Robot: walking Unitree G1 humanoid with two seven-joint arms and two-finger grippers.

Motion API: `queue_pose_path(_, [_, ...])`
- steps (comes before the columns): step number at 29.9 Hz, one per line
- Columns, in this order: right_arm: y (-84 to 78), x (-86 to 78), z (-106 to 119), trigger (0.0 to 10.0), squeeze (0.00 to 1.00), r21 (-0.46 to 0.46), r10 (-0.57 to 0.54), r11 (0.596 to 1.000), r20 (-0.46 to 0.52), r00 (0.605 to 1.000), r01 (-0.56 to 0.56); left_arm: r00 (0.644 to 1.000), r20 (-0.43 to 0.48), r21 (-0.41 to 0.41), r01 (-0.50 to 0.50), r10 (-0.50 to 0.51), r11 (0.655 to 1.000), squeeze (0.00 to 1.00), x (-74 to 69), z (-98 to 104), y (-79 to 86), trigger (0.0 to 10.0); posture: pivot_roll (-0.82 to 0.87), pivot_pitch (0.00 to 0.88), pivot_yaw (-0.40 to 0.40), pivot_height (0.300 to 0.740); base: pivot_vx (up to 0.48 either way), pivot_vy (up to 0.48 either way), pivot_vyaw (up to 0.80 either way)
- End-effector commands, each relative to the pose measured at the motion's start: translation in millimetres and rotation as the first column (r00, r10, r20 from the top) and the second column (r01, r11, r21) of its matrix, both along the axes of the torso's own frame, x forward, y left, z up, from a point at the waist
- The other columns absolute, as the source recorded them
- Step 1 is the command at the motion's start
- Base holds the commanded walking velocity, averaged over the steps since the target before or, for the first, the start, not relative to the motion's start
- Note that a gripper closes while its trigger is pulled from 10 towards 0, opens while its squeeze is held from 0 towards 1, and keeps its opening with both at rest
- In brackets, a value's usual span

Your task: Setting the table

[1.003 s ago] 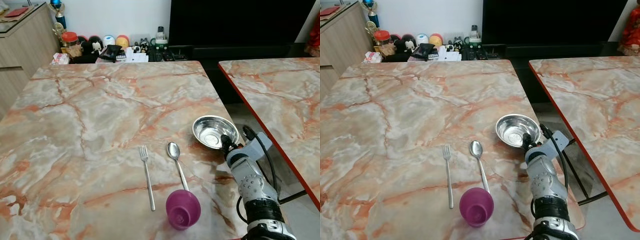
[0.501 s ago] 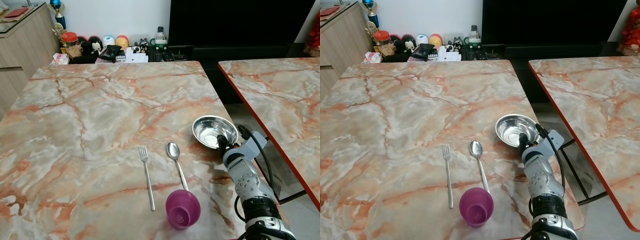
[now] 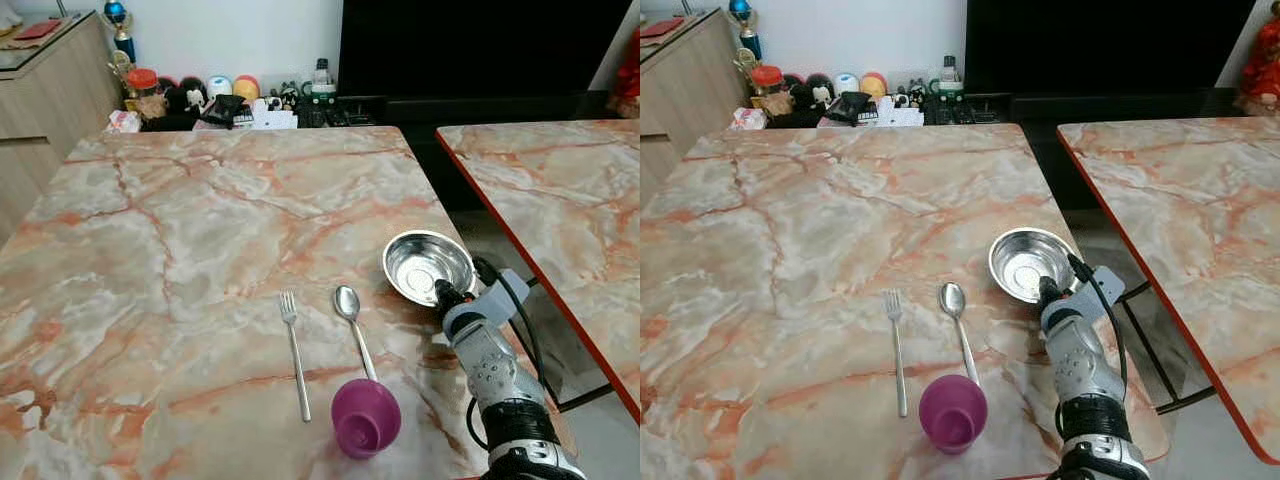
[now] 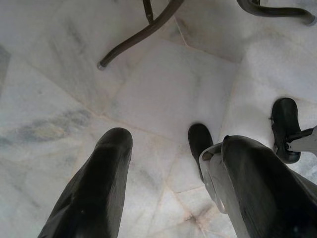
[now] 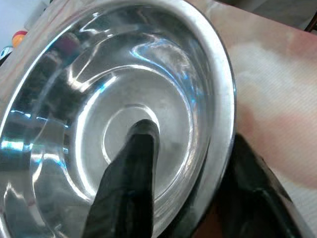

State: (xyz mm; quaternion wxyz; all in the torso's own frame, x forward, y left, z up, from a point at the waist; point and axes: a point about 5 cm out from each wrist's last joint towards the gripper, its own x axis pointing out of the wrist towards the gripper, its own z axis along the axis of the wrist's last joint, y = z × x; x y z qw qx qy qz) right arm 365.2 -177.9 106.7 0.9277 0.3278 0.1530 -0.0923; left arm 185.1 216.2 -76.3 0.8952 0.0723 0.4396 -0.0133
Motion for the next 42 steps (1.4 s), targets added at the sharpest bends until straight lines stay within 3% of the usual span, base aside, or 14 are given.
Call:
queue_pose_path(1, [-2.3, -3.3, -5, 0.0, 0.0, -0.007, -0.024, 1.0, -0.019, 1.0, 0.024, 1.0, -0.019, 0.019, 0.014, -0.014, 1.0, 0.0, -6.3, -2, 3.1, 10.0, -0.02, 0.014, 0.0, 0.74, 0.0, 0.0, 0.0])
queue_pose_path(19, [-3.0, -18.5, -25, 0.0, 0.0, -0.011, -0.141, 0.99, -0.071, 0.988, 0.14, 0.998, -0.018, 0.035, 0.06, -0.059, 0.998, 0.0, -4.2, -1, 2.4, 10.0, -0.03, 0.0, 0.01, 0.74, 0.0, 0.0, 0.0])
queue_pose_path(27, [-30.3, -16.3, 1, 0.0, 0.0, 0.069, -0.322, 0.946, 0.111, 0.94, 0.316, 1.0, 0.005, 0.065, -0.026, 0.025, 0.998, 0.0, -2.9, 2, 14.1, 10.0, -0.01, 0.028, 0.012, 0.74, 0.0, 0.0, 0.0])
queue_pose_path(28, [-31.9, -16.1, 6, 3.8, 0.0, 0.071, -0.331, 0.943, 0.148, 0.932, 0.324, 0.999, 0.01, 0.066, -0.05, 0.05, 0.997, 0.0, -3.2, 2, 17.2, 10.0, -0.01, 0.039, 0.013, 0.74, 0.0, 0.0, 0.0])
queue_pose_path(29, [-32.5, -16.1, 8, 3.8, 0.0, 0.077, -0.339, 0.941, 0.163, 0.927, 0.33, 0.998, 0.01, 0.066, -0.058, 0.057, 0.996, 0.0, -3.5, 2, 18.3, 10.0, -0.01, 0.047, 0.014, 0.74, 0.0, 0.0, 0.0])
queue_pose_path(30, [-32.9, -16.0, 10, 7.1, 0.0, 0.082, -0.345, 0.939, 0.176, 0.922, 0.335, 0.998, 0.011, 0.065, -0.067, 0.066, 0.996, 0.0, -3.7, 3, 19.6, 10.0, -0.01, 0.053, 0.015, 0.74, 0.0, 0.0, 0.0])
queue_pose_path(31, [-33.2, -15.9, 12, 7.1, 0.0, 0.087, -0.349, 0.937, 0.184, 0.919, 0.339, 0.997, 0.012, 0.064, -0.072, 0.071, 0.995, 0.0, -3.9, 3, 20.3, 10.0, -0.01, 0.053, 0.015, 0.74, 0.0, 0.0, 0.0])
queue_pose_path(32, [-33.6, -15.6, 14, 10.0, 0.0, 0.091, -0.351, 0.936, 0.202, 0.914, 0.339, 0.997, 0.013, 0.063, -0.078, 0.078, 0.995, 0.0, -4.0, 3, 21.5, 10.0, 0.0, 0.065, 0.016, 0.74, 0.0, 0.0, 0.0])
queue_pose_path(39, [-29.9, -13.3, 45, 10.0, 0.0, 0.147, -0.319, 0.948, 0.408, 0.856, 0.283, 0.993, 0.007, 0.089, -0.116, 0.115, 0.989, 0.0, -10.5, 4, 35.3, 10.0, 0.01, 0.098, 0.012, 0.74, 0.0, -0.041, 0.0])
queue_pose_path(42, [-27.3, -13.8, 51, 10.0, 0.0, 0.142, -0.304, 0.953, 0.448, 0.841, 0.268, 0.993, -0.006, 0.092, -0.113, 0.114, 0.989, 0.0, -15.1, 2, 35.9, 10.0, 0.01, 0.104, 0.012, 0.74, 0.0, -0.4, 0.0])
